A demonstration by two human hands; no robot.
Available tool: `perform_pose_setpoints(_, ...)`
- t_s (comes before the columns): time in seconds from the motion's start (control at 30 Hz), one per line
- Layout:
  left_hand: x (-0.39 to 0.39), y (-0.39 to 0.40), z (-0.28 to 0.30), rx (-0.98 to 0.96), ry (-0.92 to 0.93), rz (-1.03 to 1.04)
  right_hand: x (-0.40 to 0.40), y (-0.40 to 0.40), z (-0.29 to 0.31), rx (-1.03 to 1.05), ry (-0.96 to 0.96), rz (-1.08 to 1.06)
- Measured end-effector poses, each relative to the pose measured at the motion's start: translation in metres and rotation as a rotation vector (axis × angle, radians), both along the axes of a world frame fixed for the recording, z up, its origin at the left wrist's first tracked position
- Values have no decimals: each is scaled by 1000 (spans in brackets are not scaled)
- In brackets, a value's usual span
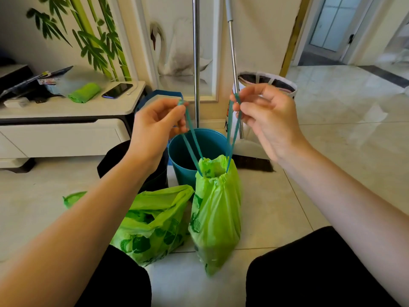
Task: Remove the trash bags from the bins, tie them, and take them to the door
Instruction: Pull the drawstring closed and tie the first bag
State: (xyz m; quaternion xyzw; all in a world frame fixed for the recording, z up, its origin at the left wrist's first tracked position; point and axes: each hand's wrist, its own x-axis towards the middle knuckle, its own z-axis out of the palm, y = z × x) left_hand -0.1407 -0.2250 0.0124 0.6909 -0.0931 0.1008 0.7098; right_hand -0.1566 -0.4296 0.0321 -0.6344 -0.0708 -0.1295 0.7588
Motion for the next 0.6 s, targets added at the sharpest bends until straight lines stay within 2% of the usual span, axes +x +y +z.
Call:
perform_pose_setpoints(0.1,2,1,0,23,21,42,0,3,-1,37,34,39)
perform_pose_setpoints(0.43,-8,-16,0,176,12,-97,0,22,-10,-269,113,28)
perform_pose_setpoints(0.53,-7,-18,-3,249,-57,-78,-1,27,-9,-314,152,38)
perform_pose_setpoints(0.6,-7,-19,-5,370,-159,-49,-1,30,-9,-277,186,66)
